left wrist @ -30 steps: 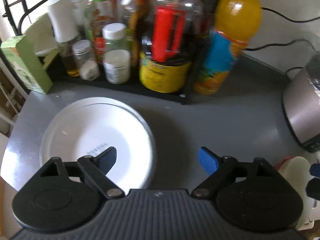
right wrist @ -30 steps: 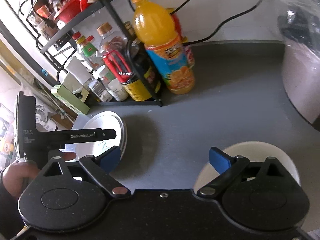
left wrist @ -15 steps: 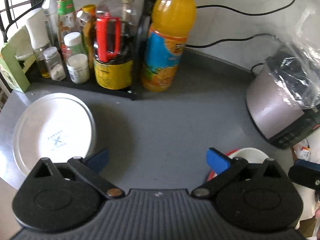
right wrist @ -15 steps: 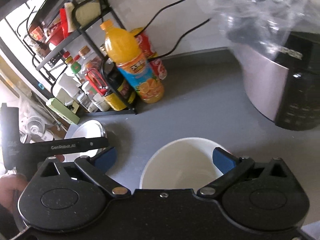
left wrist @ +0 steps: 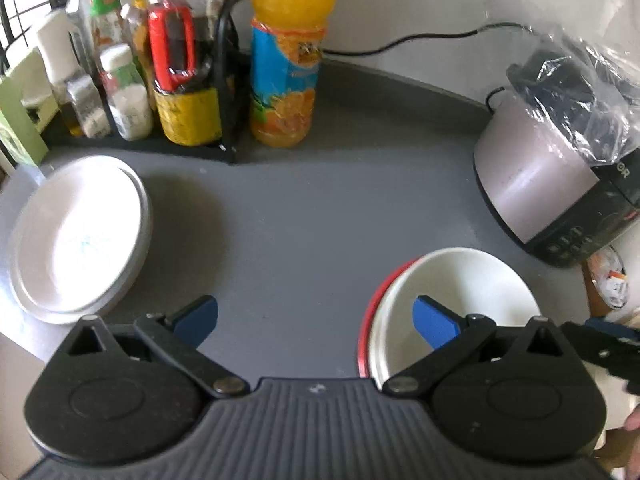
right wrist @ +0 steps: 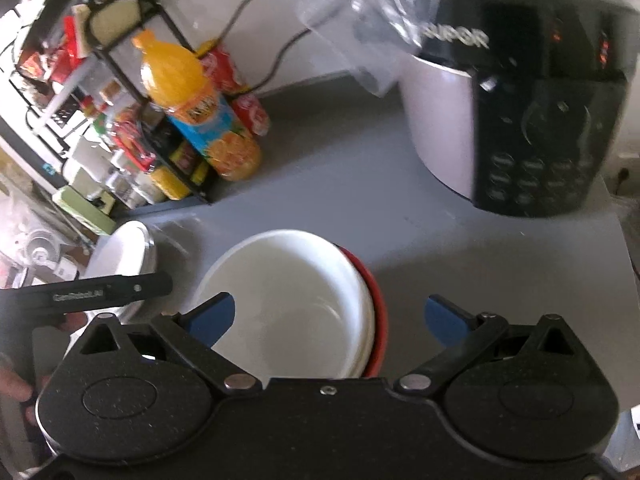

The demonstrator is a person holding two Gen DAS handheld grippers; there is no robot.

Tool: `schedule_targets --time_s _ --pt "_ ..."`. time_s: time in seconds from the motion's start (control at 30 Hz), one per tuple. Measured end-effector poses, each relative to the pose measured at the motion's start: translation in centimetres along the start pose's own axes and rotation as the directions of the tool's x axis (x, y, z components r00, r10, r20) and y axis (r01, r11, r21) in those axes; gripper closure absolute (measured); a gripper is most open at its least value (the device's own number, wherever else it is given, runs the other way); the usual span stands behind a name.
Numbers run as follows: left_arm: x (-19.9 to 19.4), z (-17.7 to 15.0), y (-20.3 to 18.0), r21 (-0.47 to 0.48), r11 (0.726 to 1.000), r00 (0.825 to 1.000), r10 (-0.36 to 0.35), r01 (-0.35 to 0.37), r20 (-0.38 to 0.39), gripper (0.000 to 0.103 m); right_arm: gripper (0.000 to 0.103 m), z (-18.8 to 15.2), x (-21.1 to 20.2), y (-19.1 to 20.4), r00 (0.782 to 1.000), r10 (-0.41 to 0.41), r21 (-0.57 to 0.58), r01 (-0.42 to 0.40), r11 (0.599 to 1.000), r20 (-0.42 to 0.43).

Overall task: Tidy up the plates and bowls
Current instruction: 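Move the open right gripper toward the nested bowls in the red bowl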

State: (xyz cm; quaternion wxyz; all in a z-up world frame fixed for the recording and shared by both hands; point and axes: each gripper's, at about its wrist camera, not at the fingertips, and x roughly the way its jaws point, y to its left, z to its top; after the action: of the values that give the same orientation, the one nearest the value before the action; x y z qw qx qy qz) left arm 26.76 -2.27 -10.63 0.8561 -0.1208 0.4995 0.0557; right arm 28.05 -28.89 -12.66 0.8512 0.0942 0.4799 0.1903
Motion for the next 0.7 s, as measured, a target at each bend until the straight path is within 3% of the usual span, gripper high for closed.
schedule_targets --time_s 0.13,0.27,0.57,0.67,0.7 --pt "0.6 -0.3 -0.8 0.001 1.0 1.0 -0.012 0.012 -0.002 0.0 0.018 -0.9 1.2 -1.0 0.999 -0.001 0.043 0.003 0.999 -0.053" --pt "1.6 -0.6 -1.4 0.001 1.0 1.0 -0.001 0.001 -0.025 0.0 0.024 -1.5 2.3 -1.5 0.996 0.015 0.081 -0.008 0.997 -0.091" --pt "3.9 -1.2 -1.5 -0.026 0.998 0.995 -0.054 0.052 -0.079 0.003 0.039 -1.9 4.6 -2.0 0.988 0.009 0.12 0.01 0.993 -0.156" --pt "4.8 -1.4 -1.5 -0.031 0.998 0.993 -0.054 0.052 -0.102 0.006 0.051 -1.9 5.4 -1.6 0.984 -0.002 0.107 0.021 0.994 -0.177" --pt "5.0 -1.5 -1.4 -0.037 0.998 0.992 -0.059 0.056 -0.109 0.009 0.06 -1.8 5.6 -1.6 0.983 0.0 0.107 0.021 0.994 -0.185"
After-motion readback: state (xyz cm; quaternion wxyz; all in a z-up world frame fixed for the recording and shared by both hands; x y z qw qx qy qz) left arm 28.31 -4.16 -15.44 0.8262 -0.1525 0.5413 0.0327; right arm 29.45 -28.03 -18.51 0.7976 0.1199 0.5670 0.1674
